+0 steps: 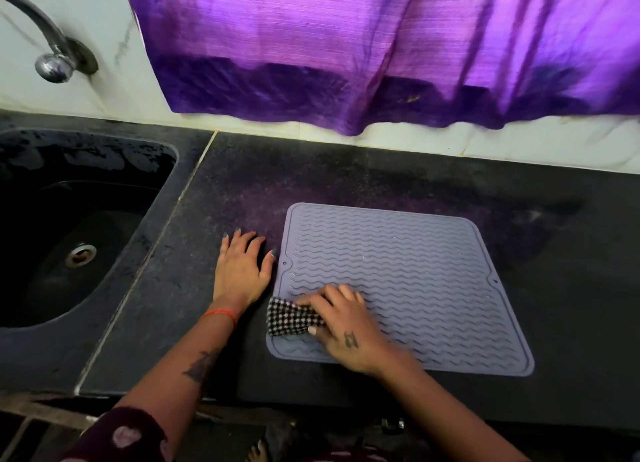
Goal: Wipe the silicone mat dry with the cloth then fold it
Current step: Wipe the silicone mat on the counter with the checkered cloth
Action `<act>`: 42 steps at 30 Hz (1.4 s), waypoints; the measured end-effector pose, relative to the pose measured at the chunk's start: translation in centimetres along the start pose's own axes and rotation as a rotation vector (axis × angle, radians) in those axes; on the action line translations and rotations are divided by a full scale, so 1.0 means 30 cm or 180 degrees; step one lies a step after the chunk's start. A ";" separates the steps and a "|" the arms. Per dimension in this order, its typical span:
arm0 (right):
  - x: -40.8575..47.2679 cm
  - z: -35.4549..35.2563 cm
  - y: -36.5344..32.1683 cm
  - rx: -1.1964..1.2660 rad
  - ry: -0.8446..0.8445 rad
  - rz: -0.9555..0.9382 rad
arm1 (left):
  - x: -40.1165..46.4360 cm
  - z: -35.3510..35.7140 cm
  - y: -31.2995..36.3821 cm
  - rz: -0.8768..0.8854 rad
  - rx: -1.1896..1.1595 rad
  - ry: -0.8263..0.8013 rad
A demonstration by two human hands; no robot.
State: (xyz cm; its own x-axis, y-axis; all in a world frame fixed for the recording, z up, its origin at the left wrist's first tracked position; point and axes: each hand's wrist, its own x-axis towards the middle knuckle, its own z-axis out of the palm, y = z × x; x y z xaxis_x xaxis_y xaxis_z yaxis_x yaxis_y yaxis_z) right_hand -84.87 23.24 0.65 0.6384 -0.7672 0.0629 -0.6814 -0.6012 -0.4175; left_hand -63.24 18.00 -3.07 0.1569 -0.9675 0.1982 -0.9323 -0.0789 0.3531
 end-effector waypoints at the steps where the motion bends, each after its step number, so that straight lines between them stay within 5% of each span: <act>1: -0.026 0.015 -0.011 0.0002 -0.0001 -0.0039 | 0.000 0.000 0.001 0.0012 0.0032 -0.0007; 15: -0.154 0.044 0.015 0.0246 0.0026 -0.0045 | 0.001 -0.005 0.007 0.0142 0.0419 0.0016; 28: -0.275 -0.059 0.143 0.0900 0.0028 0.0297 | 0.047 0.036 0.211 0.0430 -0.0333 -0.0291; 32: -0.349 -0.043 0.191 0.0618 0.0519 0.0482 | 0.076 0.055 0.251 0.0511 -0.0344 -0.0407; 37: -0.299 -0.078 0.210 0.0734 0.0308 0.0480 | 0.059 0.100 0.259 0.0579 0.0076 -0.0618; 42: -0.195 -0.092 0.280 0.0272 0.0798 0.0571 | 0.067 0.109 0.257 0.0607 0.0273 -0.0566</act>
State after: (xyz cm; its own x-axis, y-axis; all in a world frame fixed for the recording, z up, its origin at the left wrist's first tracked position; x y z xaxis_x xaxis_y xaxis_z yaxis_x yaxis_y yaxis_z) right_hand -95.31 22.05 -0.72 0.3955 -0.8968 0.1984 -0.7356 -0.4386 -0.5162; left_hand -71.18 14.65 -2.95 -0.0768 -0.9932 0.0875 -0.9649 0.0962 0.2446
